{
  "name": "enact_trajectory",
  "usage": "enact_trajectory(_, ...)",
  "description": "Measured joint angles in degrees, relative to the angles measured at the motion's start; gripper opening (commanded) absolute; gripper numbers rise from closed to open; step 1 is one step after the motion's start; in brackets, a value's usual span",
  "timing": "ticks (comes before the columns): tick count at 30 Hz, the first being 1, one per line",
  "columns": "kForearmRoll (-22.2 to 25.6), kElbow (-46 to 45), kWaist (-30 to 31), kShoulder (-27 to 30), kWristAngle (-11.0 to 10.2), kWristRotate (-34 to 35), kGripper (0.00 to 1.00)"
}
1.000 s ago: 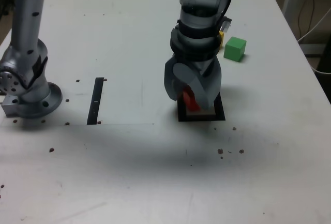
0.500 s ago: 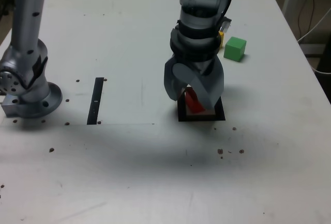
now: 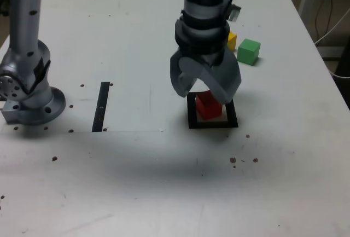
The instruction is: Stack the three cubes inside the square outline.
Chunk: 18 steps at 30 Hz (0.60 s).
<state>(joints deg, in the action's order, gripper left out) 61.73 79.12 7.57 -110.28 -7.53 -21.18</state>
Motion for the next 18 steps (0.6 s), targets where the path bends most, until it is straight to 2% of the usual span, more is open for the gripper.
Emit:
enact_trajectory(4,0.9,0.4,-1.0,1.5,-1.1,0.0,0.99)
enact_trajectory(10,6.9,6.1,-6.9,2.1,-2.9,0.0,1.00)
enact_trajectory(18,8.6,11.9,-15.7,1.9,-3.5,-2.3,1.00)
